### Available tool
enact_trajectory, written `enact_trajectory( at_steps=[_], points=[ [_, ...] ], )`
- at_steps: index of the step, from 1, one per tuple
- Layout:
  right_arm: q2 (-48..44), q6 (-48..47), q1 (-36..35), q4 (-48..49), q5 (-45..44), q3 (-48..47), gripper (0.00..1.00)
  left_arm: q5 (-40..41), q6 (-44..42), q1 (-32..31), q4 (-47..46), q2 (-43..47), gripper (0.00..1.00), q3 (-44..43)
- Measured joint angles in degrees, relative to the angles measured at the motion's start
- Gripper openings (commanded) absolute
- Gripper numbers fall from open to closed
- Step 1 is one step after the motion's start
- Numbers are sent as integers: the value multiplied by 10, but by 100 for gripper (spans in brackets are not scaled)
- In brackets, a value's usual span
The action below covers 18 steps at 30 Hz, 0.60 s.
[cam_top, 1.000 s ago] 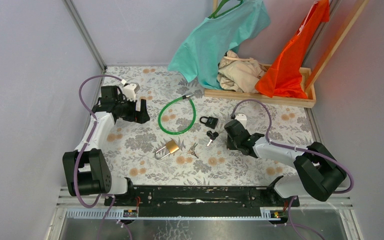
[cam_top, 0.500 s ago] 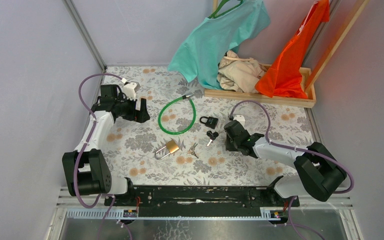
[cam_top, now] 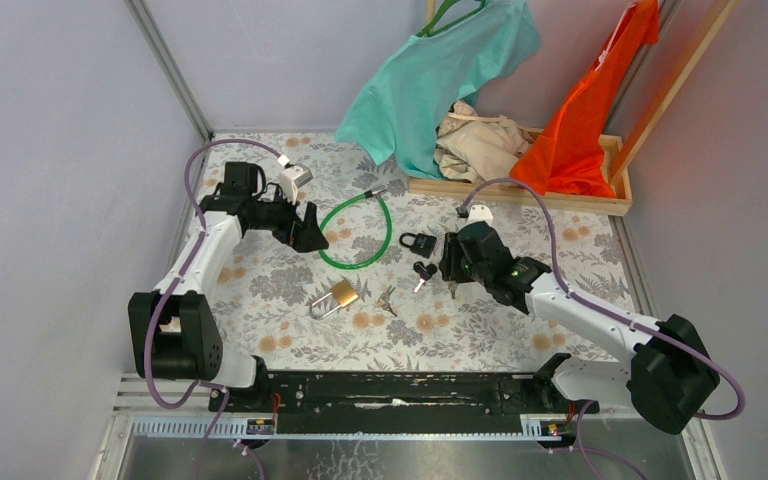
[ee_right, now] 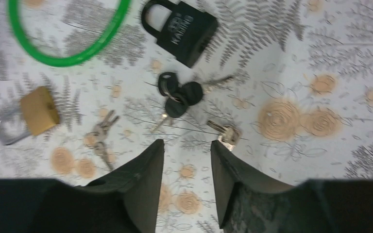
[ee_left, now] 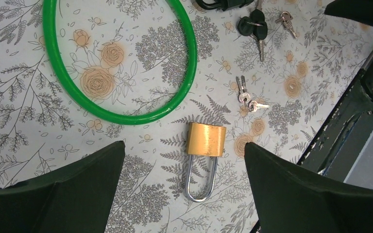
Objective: Unlock with the key
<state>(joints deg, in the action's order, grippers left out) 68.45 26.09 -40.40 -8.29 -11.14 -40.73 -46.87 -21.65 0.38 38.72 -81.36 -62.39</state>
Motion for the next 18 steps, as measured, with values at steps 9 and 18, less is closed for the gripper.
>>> enact_trajectory(
  at_steps=[9, 18],
  points=[
    [116, 14, 0, -14, -34, 12, 51, -3, -19, 0, 26, -17, 100, -9],
    [194, 11, 1, -11, -58, -16, 48, -3, -34, 0, 36, 2, 100, -9]
  ],
)
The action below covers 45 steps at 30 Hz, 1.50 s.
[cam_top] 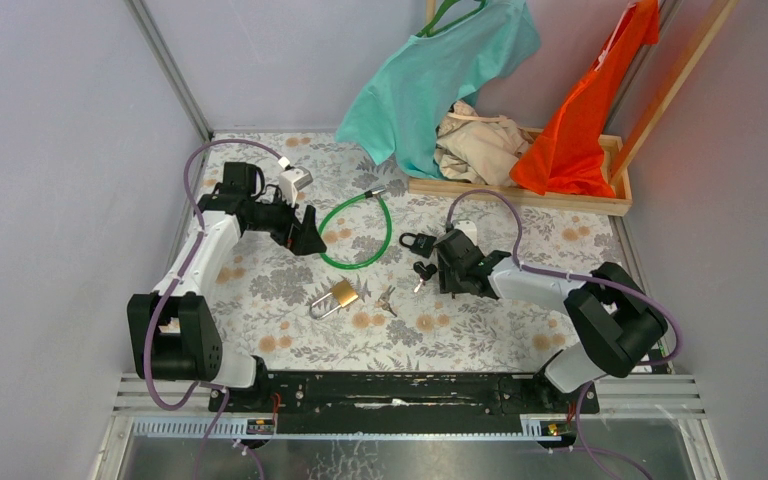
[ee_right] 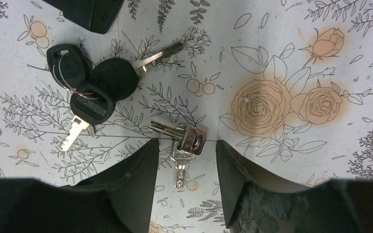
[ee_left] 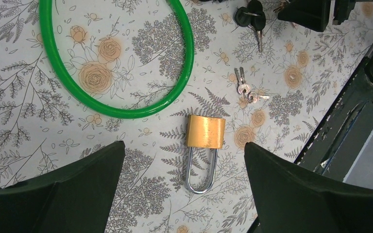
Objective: Unlock with the key
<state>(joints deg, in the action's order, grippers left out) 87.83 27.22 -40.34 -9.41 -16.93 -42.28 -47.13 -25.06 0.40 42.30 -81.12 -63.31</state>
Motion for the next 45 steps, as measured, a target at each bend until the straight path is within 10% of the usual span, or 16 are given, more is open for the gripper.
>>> enact_trajectory(
  at_steps=[14, 26, 45],
  points=[
    [3, -7, 0, 16, -19, -17, 1, 12, -4, 0, 1, 7, 100, 0],
    [-60, -29, -1, 20, -7, 20, 0, 9, -5, 0, 3, 7, 100, -7],
    [-143, -90, -58, 40, 481, -156, 0, -217, -177, -54, 187, 10, 98, -7]
  ],
)
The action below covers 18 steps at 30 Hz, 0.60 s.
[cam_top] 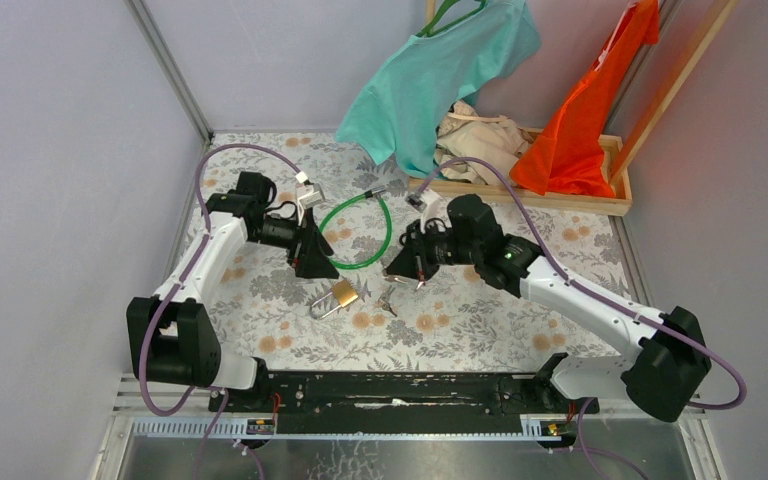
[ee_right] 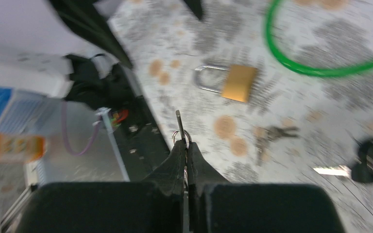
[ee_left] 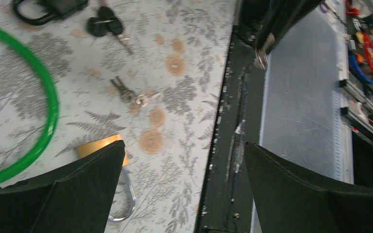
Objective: Unlock with the key
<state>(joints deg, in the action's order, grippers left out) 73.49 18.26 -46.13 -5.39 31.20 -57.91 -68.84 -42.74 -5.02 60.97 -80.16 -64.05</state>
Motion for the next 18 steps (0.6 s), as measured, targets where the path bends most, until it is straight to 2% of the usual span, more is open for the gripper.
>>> enact_trajectory(
  at_steps=[3, 11, 15, 18],
  points=[
    [27, -19, -33, -20, 31, -48, 0, -31, -25, -19, 41, 2, 88, -12],
    [71, -43, -56, -59, 62, -74, 0, -75, -125, -43, 160, 2, 85, -64],
    [90, -50, -61, -74, 63, -88, 0, -88, -151, -43, 188, 3, 66, -68],
    [101, -53, -64, -80, 62, -99, 0, -94, -162, -43, 198, 2, 65, -70]
  ],
)
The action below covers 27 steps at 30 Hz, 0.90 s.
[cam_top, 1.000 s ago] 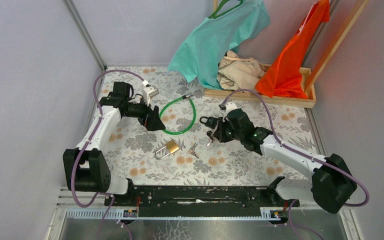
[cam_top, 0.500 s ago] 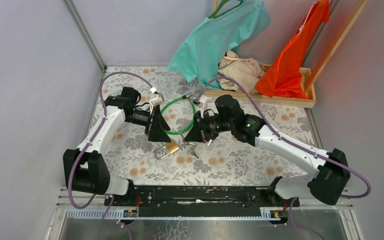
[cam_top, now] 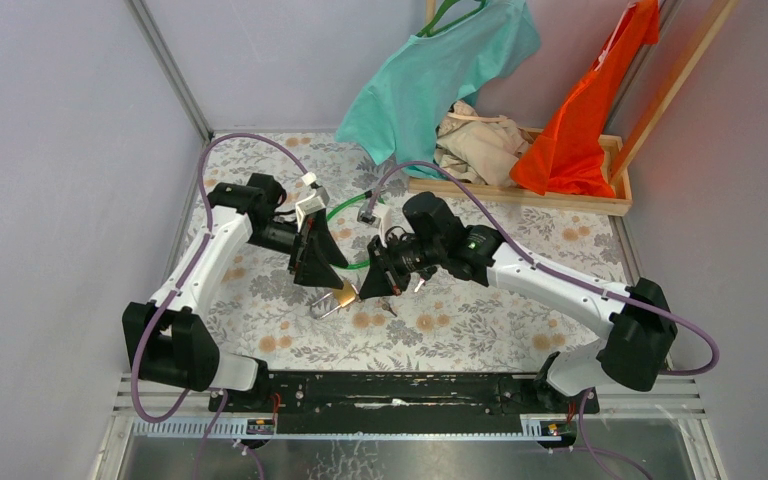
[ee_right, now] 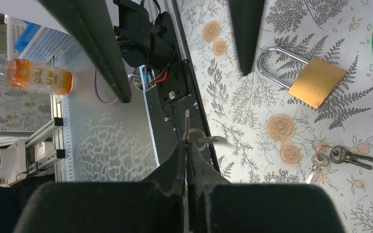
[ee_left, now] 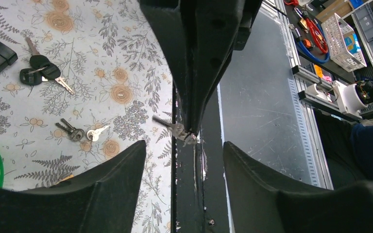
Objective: Unlock with the key
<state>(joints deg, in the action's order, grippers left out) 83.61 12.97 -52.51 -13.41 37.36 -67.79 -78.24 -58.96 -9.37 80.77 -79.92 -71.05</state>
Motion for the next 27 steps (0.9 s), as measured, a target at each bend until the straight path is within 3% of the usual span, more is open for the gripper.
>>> enact_trajectory(
  at_steps=[11, 19, 27],
  points=[
    [7, -2, -1, -3, -3, -25, 0, -2, -16, -3, 7, -8, 66, -3],
    [16, -2, -3, -3, -3, -36, 0, -2, -18, -8, 11, -9, 36, -3],
    [21, -2, -3, -7, -5, -39, 0, 1, -21, -13, 11, -10, 39, -3]
  ],
)
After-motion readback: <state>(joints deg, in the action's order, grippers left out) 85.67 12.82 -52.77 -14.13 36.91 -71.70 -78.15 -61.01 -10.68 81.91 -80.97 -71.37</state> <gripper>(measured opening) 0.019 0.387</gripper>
